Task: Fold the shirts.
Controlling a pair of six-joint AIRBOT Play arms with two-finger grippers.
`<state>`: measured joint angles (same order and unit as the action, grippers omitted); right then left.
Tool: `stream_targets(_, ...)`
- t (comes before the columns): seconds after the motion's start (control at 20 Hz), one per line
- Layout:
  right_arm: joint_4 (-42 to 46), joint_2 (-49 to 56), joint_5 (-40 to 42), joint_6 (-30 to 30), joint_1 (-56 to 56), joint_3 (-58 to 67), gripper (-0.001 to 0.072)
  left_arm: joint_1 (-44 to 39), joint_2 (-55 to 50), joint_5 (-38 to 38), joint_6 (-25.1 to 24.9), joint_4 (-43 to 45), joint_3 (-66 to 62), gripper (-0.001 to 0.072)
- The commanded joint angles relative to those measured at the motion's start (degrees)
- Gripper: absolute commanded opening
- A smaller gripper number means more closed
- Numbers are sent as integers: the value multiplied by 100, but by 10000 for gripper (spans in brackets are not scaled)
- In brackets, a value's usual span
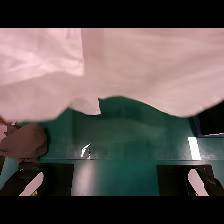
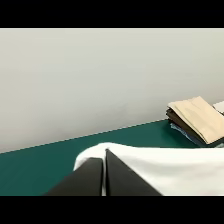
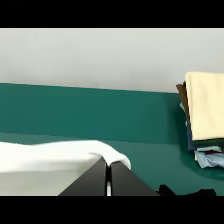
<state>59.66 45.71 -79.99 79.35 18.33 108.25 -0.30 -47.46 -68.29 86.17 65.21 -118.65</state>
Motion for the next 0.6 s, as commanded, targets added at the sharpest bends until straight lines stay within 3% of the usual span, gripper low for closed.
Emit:
stream_targets(0.0,37,807,-710,164,-195,798,17,-2,-192,-74,107,365,503,20)
stream_targets(0.15,208,1725,-1073,461,-907,398,17,-2,-927,-476,83,568,1145,21)
stream_targets(0.25,763,2396,-1222,616,-1344,-81,17,0,-1718,-662,79,704,1381,21)
stream_targets(0.55,1150,4621,-870,629,-1934,-859,16,-2,-4293,-658,39,610,1574,22)
